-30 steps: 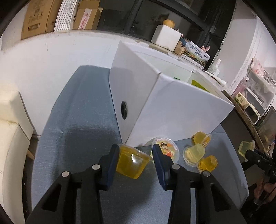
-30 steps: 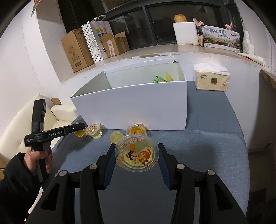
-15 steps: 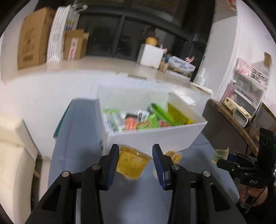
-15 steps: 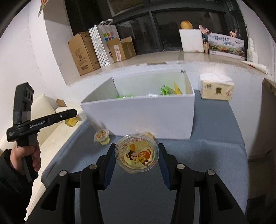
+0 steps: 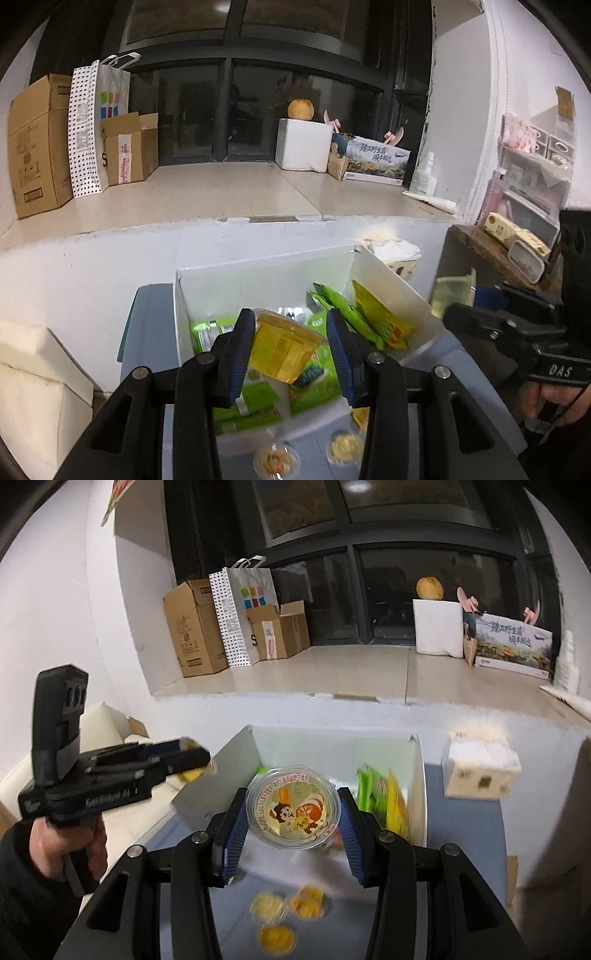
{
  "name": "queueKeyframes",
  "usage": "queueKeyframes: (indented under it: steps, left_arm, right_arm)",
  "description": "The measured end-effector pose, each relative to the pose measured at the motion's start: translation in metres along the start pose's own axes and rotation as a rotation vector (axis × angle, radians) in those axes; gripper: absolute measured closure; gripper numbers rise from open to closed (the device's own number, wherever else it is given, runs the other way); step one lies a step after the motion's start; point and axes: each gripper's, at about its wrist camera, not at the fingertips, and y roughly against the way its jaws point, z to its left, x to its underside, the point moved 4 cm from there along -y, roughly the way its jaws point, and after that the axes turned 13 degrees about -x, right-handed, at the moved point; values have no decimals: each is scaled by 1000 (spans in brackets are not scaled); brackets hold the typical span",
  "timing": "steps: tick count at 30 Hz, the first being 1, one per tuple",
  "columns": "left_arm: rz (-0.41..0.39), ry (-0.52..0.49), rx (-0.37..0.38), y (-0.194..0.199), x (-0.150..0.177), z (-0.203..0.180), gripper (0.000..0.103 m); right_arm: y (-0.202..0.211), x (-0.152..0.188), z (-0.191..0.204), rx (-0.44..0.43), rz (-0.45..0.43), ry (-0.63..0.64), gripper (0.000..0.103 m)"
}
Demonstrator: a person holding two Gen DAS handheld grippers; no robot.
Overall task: Organize snacks
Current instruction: 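Lower both jelly cups into the white box and open both grippers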
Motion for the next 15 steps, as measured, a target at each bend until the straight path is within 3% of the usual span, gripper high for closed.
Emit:
queueKeyframes:
  steps: [5,6,7,8,9,10,15]
  left_arm:
    - [38,-4,-17,-27,-4,-1,58]
    - [46,1,-32,-33,-4,1,52]
    - [50,1,-40,-36,-3,2,34]
    - [49,4,-43,-38,-2,3,20]
    - [50,3,-44,-39,-1,3,0]
    - [49,-2,-45,-39,1,4,0]
    - [71,7,-46,-41,6,7,0]
  right_arm:
    - [-40,-17,-27,8,47,-11,52]
    - [-46,-17,-33,14,63,-26,52]
    - [-50,-16,-38,23,71,-39,49]
    - [-54,-15,-44,41,73,-54,32]
    - [-56,-14,-47,49,73,-62,19]
    - [-56,-12,-51,59,74,-73,3]
    - [-43,-4,-59,75,41,-109,0]
